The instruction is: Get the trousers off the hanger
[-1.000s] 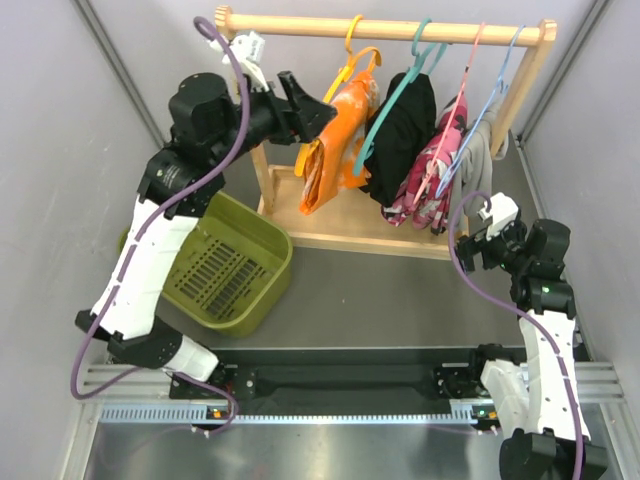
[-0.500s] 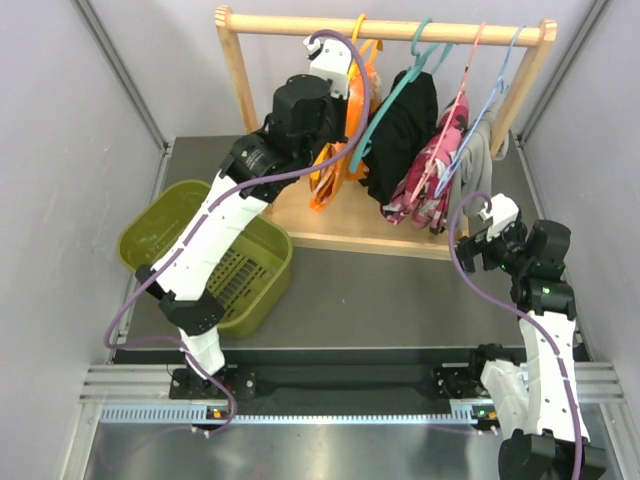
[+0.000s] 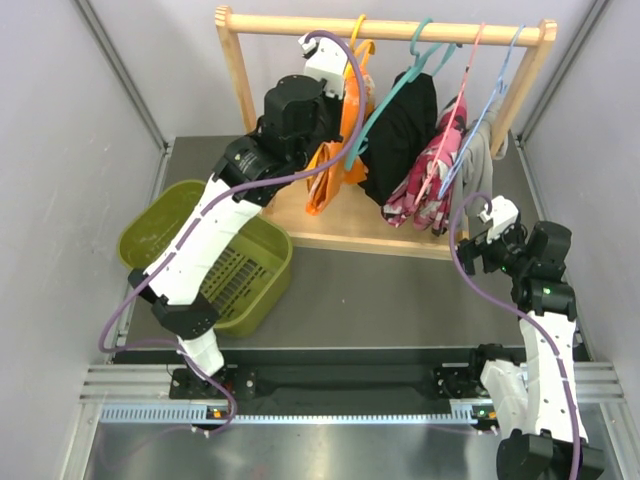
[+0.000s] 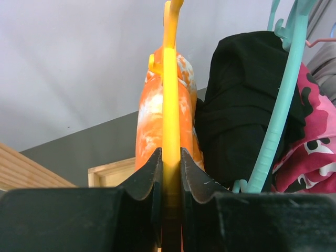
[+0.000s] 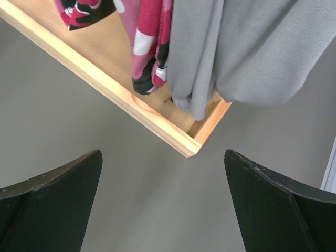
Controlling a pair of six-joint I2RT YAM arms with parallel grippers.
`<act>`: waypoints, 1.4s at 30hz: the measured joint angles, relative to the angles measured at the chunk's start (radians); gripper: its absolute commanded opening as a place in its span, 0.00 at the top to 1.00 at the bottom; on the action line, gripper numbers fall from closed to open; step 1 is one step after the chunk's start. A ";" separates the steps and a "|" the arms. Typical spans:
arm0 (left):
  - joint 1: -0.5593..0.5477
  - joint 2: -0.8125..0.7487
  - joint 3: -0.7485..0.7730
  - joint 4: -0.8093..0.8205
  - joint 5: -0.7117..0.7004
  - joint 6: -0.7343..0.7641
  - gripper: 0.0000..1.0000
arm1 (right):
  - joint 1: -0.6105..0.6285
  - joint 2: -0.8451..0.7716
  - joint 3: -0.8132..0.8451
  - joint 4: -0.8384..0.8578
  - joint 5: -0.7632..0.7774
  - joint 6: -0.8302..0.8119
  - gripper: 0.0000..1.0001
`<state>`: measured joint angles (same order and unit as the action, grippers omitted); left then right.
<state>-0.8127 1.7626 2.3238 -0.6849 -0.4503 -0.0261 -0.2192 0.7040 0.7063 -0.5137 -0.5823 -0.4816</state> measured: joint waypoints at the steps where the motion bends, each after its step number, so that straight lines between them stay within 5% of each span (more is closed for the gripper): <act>1: 0.000 -0.007 -0.011 0.006 0.004 0.000 1.00 | -0.001 -0.002 0.000 -0.004 -0.005 -0.002 0.00; 31: 0.000 -0.353 -0.328 0.137 0.076 -0.077 1.00 | -0.007 -0.004 0.003 -0.103 -0.190 -0.115 0.00; 42: 0.000 -0.583 -0.525 0.120 0.096 -0.172 1.00 | -0.003 0.019 0.169 -0.403 -0.314 -0.375 0.00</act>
<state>-0.8127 1.1793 1.7992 -0.5652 -0.3546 -0.1978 -0.2218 0.7227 0.8753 -0.9169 -0.8967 -0.8570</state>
